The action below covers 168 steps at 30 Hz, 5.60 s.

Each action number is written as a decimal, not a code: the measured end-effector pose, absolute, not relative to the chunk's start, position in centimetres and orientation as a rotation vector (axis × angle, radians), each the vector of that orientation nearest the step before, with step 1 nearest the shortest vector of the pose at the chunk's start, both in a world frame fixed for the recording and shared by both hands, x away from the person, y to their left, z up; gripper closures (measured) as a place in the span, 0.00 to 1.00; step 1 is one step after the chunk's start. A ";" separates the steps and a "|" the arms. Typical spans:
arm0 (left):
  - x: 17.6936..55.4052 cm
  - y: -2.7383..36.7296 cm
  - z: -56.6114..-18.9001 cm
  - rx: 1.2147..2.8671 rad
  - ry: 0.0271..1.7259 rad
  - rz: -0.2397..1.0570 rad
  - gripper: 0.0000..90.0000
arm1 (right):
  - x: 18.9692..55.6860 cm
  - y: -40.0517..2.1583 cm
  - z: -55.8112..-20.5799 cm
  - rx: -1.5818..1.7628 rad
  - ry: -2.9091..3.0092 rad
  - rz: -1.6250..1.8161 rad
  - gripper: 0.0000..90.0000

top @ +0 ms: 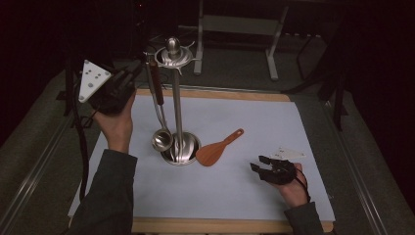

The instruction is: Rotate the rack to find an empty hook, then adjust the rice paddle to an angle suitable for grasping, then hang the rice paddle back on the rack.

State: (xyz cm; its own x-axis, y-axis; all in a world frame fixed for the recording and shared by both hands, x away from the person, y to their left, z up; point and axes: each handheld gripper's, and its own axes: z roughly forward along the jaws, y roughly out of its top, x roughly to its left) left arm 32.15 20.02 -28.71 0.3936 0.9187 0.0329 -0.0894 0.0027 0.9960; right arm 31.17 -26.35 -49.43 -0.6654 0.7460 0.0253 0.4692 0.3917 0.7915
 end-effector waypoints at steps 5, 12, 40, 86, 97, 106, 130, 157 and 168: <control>31.7 20.9 -29.6 1.335 0.851 0.941 1.00 | 31.2 -26.3 -49.4 1.055 2.323 1.154 0.56; 31.2 22.0 -31.7 1.380 0.888 0.932 1.00 | 31.2 -25.9 -49.4 1.047 2.330 1.153 0.56; 27.5 25.8 -52.8 1.658 1.232 0.650 0.83 | 33.3 -20.5 -49.4 0.999 2.392 1.121 0.64; 27.6 25.3 -53.9 1.715 1.250 0.673 0.75 | 38.2 -11.2 -52.2 1.040 2.556 0.870 0.97; 27.6 25.2 -53.9 1.717 1.249 0.673 0.75 | 41.4 -12.9 -50.5 1.100 2.426 0.860 0.71; 27.6 25.3 -53.9 1.713 1.247 0.664 0.75 | 44.9 -10.9 -51.1 1.199 2.425 0.703 0.68; 27.6 25.2 -53.9 1.721 1.247 0.669 0.75 | 39.7 -17.1 -50.7 1.246 2.576 0.579 0.72; 27.6 25.2 -53.9 1.721 1.246 0.667 0.75 | 42.3 -15.8 -49.6 1.184 2.789 0.294 0.68; 27.6 25.2 -53.9 1.726 1.245 0.671 0.75 | 42.5 -15.2 -49.8 1.166 2.796 0.242 0.71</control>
State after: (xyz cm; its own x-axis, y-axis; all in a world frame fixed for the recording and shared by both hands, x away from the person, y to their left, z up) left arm 27.59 25.19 -53.88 0.3520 0.9337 -0.0655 0.4586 -0.1111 0.8817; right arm 42.55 -15.22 -49.81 -0.7011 0.7122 -0.0337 0.6958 0.6938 0.1858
